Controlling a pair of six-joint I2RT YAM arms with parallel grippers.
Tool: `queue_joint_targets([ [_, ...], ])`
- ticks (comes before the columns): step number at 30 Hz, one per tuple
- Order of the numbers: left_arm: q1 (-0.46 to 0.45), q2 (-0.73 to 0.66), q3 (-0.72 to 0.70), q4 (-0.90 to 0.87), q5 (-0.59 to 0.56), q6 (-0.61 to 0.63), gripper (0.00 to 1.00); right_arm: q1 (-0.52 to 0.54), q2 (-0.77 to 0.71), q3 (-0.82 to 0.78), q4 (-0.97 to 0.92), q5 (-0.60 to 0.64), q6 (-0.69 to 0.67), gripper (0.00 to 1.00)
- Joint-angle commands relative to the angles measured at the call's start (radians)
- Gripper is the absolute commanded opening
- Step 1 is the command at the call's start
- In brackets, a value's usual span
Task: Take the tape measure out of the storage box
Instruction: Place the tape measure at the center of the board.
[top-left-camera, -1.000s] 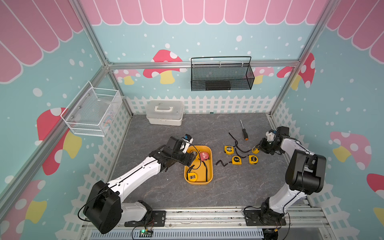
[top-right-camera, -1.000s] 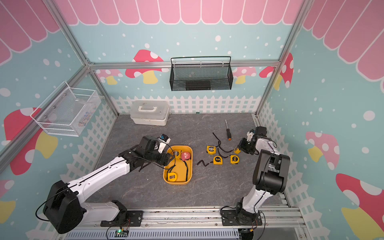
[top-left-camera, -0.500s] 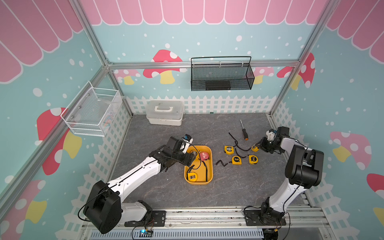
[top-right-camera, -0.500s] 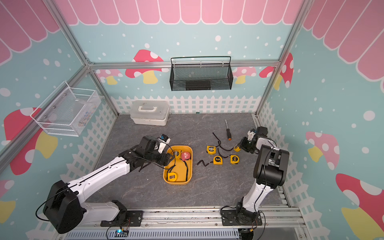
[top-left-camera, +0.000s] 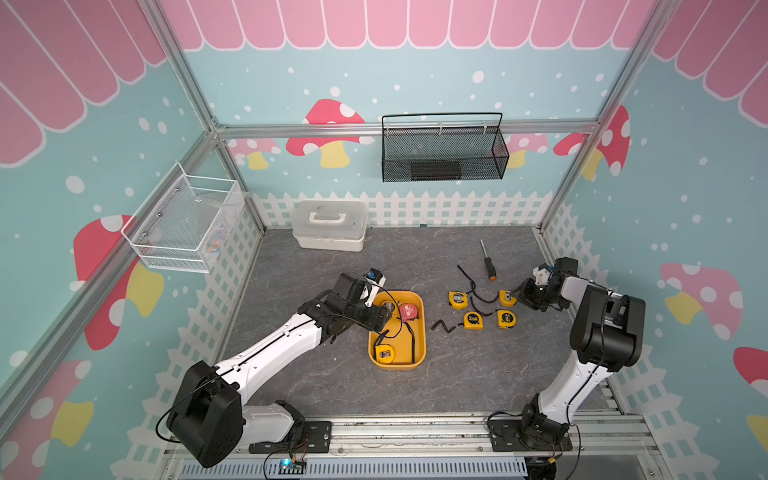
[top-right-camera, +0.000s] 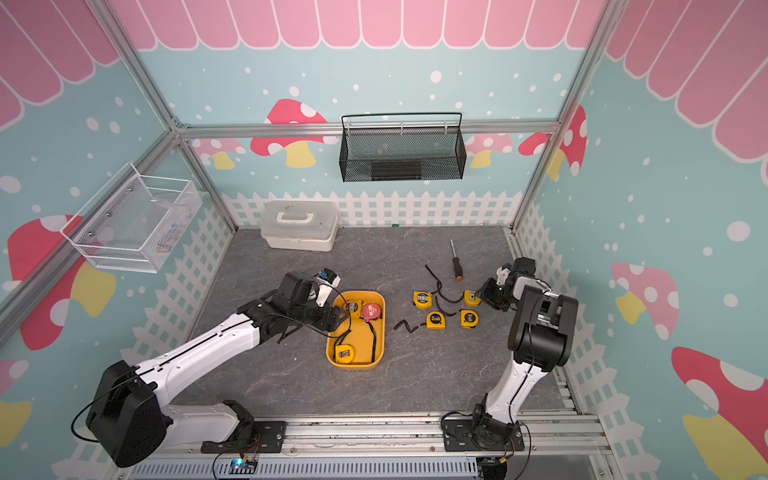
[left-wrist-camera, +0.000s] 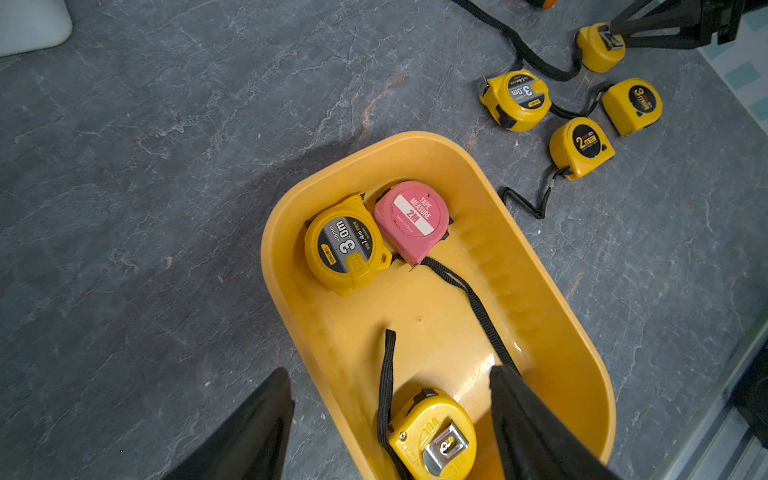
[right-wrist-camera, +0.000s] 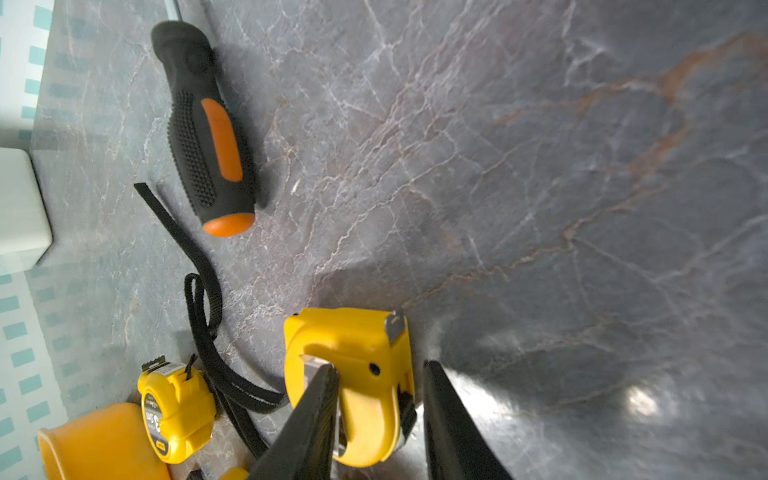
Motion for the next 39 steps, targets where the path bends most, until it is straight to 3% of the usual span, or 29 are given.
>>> queue_joint_targets([
  [1,0.005,-0.007,-0.007,0.014,0.009,-0.008,0.76,-0.004,0.008,-0.023,-0.031,0.018,0.005,0.36],
  [15,0.006,0.001,0.003,0.01,0.003,0.004,0.76,-0.008,-0.065,-0.013,-0.046,-0.001,0.016,0.41],
  [22,0.006,0.013,0.012,0.006,0.0,0.009,0.76,0.007,-0.13,-0.015,-0.058,-0.067,0.008,0.45],
  [39,0.005,0.044,0.027,-0.031,-0.01,0.001,0.77,0.248,-0.372,-0.233,-0.072,-0.04,-0.041,0.53],
])
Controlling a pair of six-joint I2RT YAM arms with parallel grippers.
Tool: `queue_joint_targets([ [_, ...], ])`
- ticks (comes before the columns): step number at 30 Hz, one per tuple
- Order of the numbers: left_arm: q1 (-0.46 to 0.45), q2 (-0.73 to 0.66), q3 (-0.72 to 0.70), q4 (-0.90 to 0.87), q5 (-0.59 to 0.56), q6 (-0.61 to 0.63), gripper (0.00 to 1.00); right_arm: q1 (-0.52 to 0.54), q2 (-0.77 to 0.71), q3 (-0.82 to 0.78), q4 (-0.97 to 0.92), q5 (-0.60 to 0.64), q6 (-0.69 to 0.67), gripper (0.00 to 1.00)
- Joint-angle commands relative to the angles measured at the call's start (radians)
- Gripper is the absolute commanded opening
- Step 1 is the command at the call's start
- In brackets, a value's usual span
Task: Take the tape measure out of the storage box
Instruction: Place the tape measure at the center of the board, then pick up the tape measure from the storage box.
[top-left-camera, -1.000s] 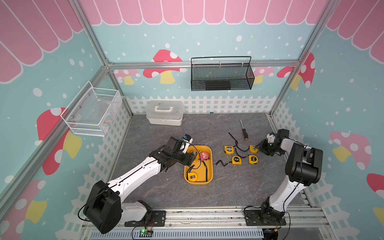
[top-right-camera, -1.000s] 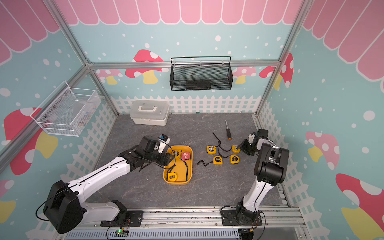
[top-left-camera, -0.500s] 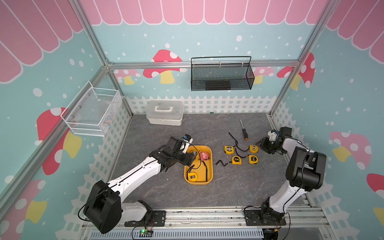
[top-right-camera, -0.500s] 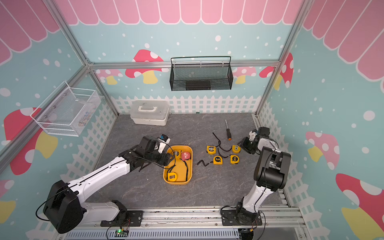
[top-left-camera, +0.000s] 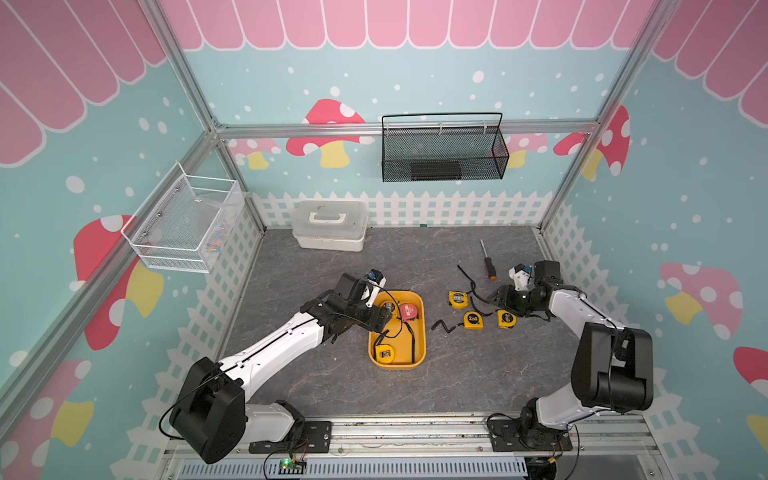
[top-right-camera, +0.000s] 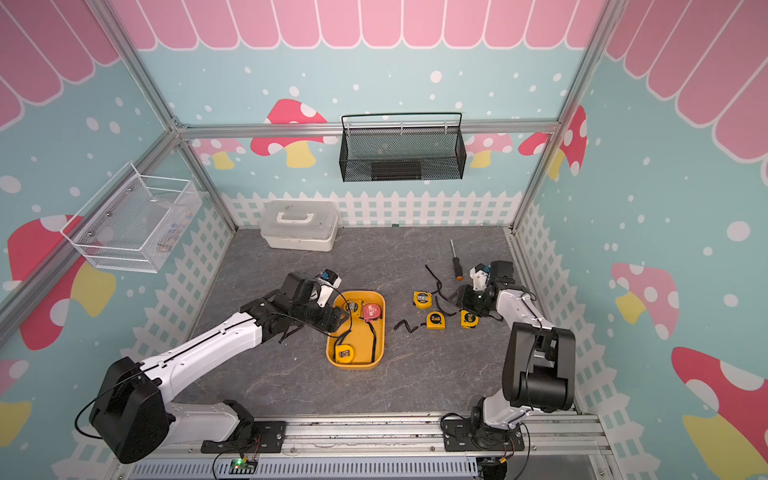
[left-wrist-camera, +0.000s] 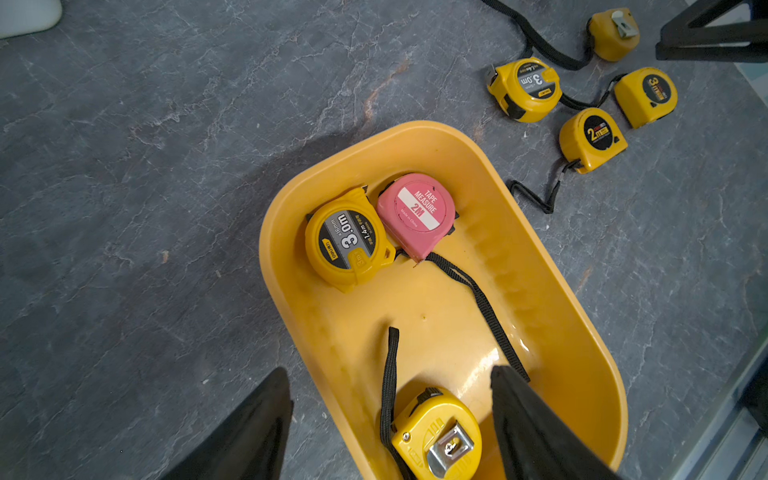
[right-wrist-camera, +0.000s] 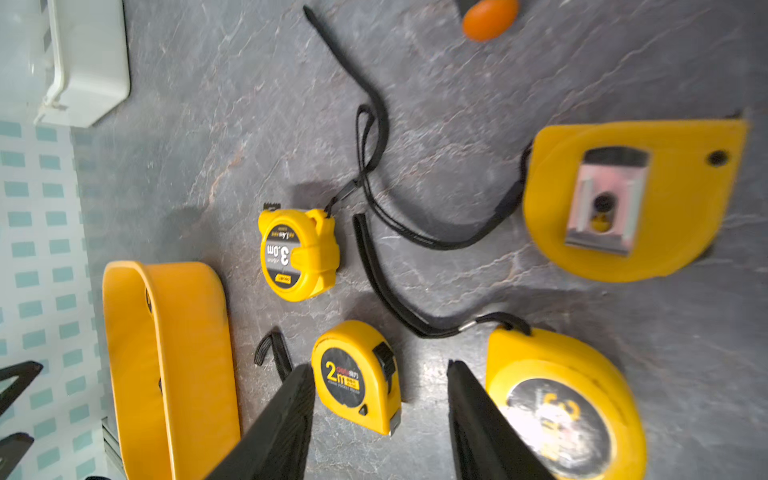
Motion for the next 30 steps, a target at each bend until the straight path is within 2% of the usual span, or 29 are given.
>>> queue_joint_targets([
  [1,0.006,0.021,0.027,-0.032,-0.005,-0.007,0.77,0.048,-0.033,-0.025,-0.005,0.01,-0.005,0.53],
  [12,-0.017,0.081,0.051,-0.055,0.0,-0.041,0.77,0.161,0.015,-0.012,0.039,-0.017,0.03,0.56],
  [23,-0.059,0.265,0.196,-0.087,0.001,-0.01,0.77,0.174,0.033,0.023,0.035,-0.043,0.029,0.57],
  [30,-0.061,0.395,0.313,-0.144,-0.055,-0.041,0.76,0.174,0.048,0.034,0.027,-0.057,0.023,0.58],
])
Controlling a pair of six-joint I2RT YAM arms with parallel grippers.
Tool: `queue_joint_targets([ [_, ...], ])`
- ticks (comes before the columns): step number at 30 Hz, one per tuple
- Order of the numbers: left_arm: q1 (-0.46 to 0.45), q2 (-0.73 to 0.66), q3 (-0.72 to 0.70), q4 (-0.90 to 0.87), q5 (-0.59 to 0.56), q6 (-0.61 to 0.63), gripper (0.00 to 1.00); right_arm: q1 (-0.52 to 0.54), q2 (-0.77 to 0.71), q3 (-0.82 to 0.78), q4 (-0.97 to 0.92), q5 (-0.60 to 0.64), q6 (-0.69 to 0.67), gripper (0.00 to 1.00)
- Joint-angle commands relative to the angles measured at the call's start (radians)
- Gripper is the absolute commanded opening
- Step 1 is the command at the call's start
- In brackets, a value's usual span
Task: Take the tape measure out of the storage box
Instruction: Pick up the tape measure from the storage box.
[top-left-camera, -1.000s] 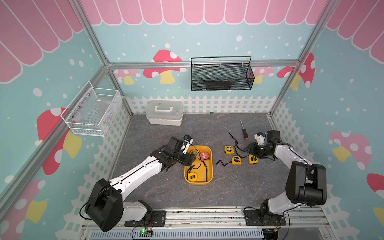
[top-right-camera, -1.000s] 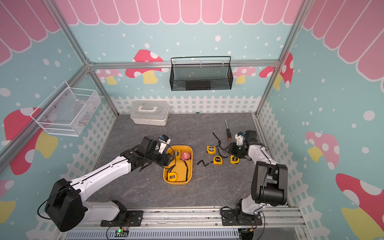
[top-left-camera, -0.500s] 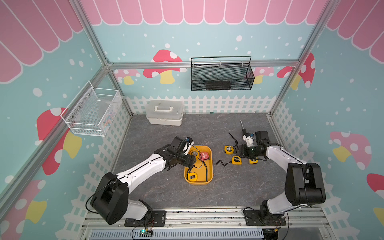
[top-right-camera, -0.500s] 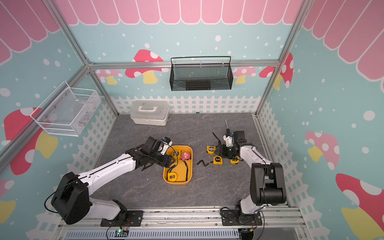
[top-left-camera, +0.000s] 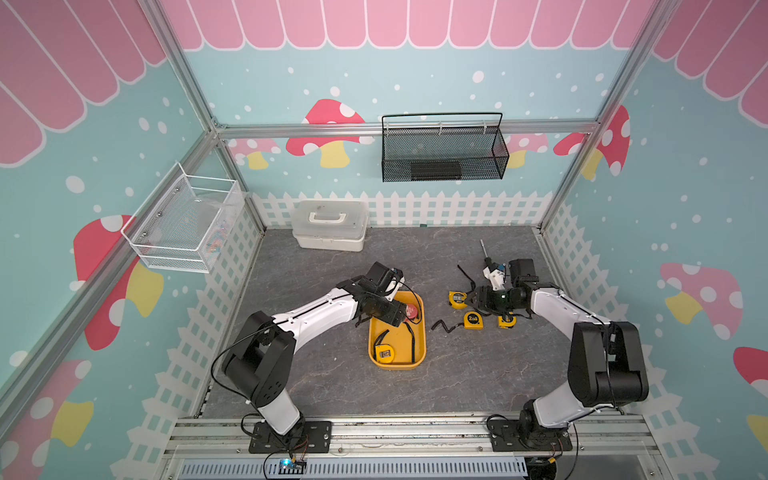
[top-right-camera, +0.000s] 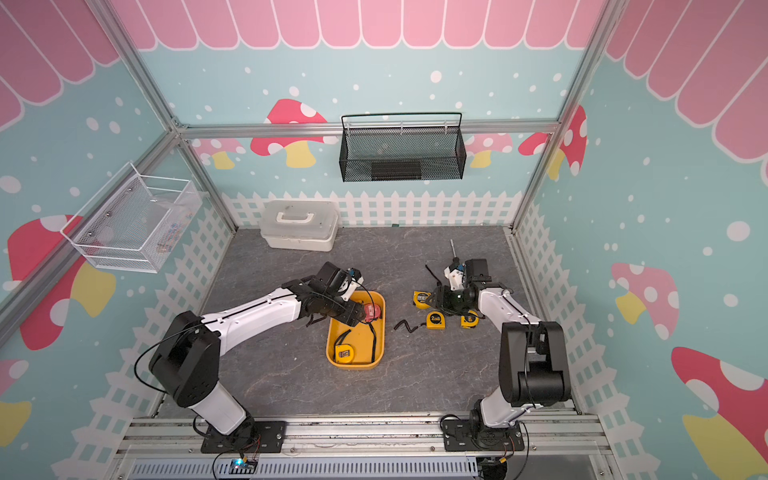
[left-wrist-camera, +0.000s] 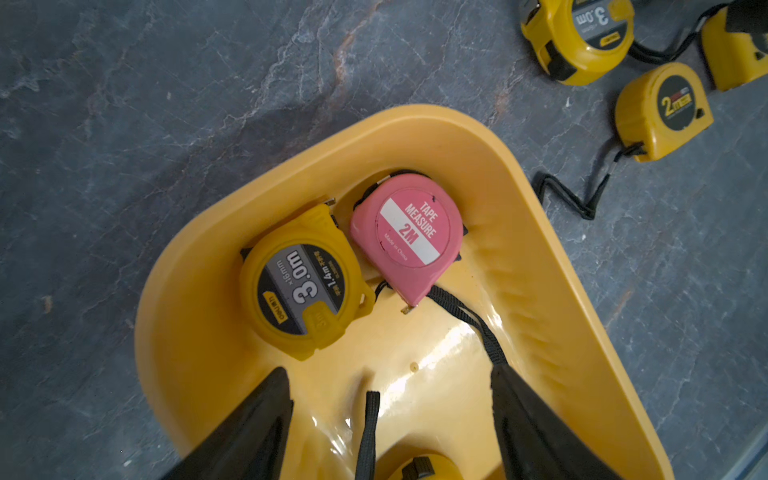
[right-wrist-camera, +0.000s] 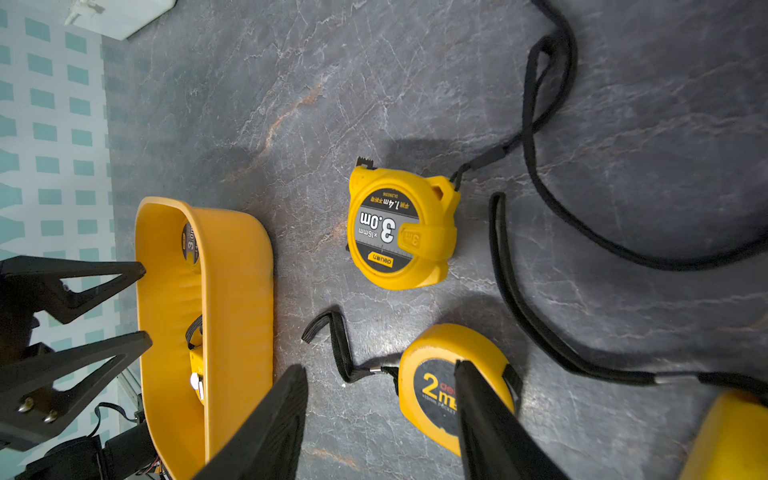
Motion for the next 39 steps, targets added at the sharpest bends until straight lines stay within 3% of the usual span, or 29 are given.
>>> queue_joint_targets([
  [1,-0.007,0.049,0.061,-0.052,-0.048,-0.019,0.76,0.008,0.019,0.018,-0.01,-0.019,-0.005,0.58],
  [22,-0.035,0.233,0.242,-0.184,-0.249,-0.06,0.71,0.008,0.059,-0.018,0.015,-0.051,-0.02,0.58],
  [39,-0.03,0.324,0.314,-0.221,-0.241,-0.038,0.68,0.008,0.068,-0.029,0.024,-0.059,-0.02,0.58],
])
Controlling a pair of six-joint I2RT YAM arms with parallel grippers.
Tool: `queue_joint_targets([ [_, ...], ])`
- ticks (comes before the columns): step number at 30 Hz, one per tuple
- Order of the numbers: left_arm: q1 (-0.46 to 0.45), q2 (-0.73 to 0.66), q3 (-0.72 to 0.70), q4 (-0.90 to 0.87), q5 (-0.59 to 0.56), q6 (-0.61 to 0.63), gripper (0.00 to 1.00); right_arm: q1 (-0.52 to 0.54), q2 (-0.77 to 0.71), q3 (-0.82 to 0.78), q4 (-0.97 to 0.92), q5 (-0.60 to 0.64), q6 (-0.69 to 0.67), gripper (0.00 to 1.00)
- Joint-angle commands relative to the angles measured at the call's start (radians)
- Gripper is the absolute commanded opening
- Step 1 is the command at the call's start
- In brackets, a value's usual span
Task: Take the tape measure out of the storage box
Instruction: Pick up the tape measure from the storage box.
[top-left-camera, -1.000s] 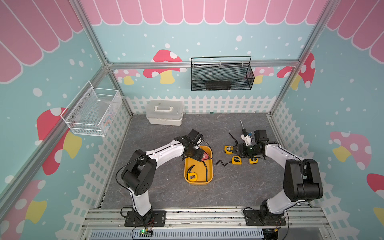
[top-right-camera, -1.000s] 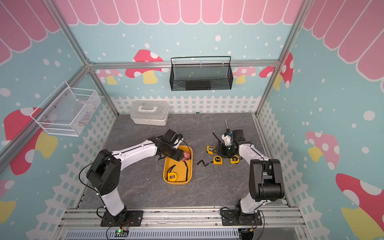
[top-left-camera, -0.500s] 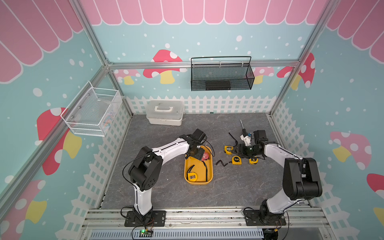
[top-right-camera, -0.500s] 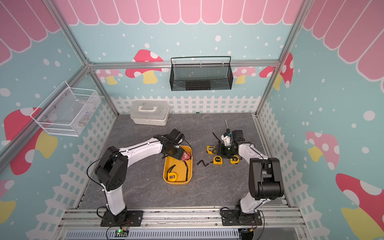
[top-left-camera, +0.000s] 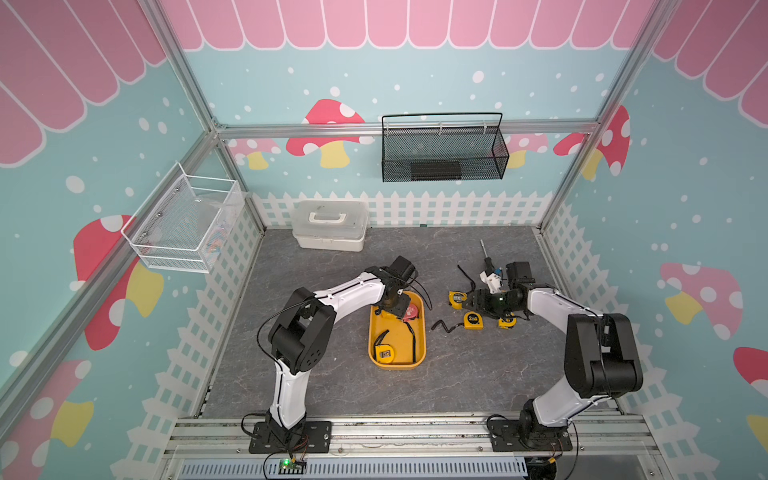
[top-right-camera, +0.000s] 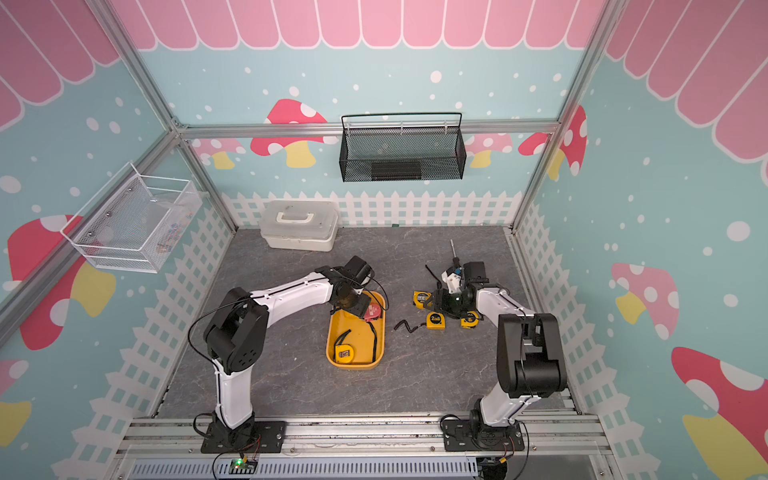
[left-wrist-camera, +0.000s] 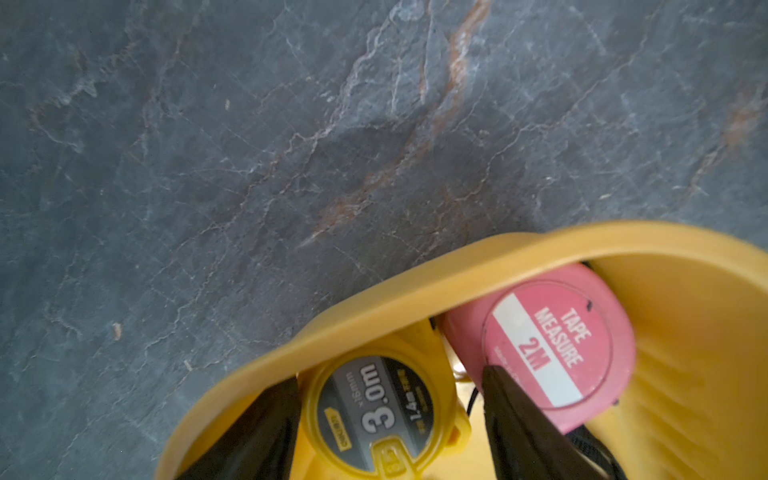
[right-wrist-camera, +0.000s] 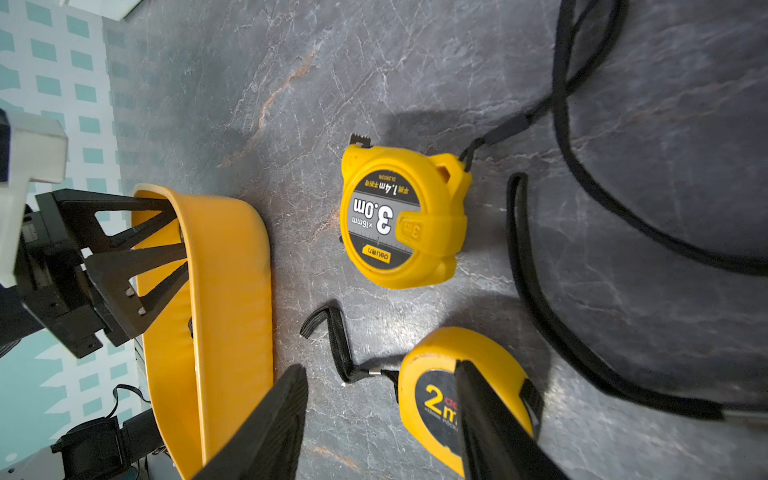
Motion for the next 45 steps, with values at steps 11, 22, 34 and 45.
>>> queue_joint_targets([
  [11,-0.008,-0.031,-0.062,-0.028,0.019,0.006,0.56,0.008,0.03,-0.018,0.015,-0.02,-0.012,0.58],
  [22,-0.039,-0.102,-0.155,-0.029,0.032,-0.037,0.55,0.008,0.042,-0.015,0.019,-0.028,-0.014,0.58],
  [34,-0.081,-0.181,-0.175,-0.036,-0.007,-0.078,0.65,0.008,0.047,-0.015,0.021,-0.035,-0.014,0.58],
  [45,-0.081,-0.186,-0.191,-0.081,-0.022,-0.114,0.74,0.008,0.041,-0.019,0.014,-0.038,-0.017,0.58],
])
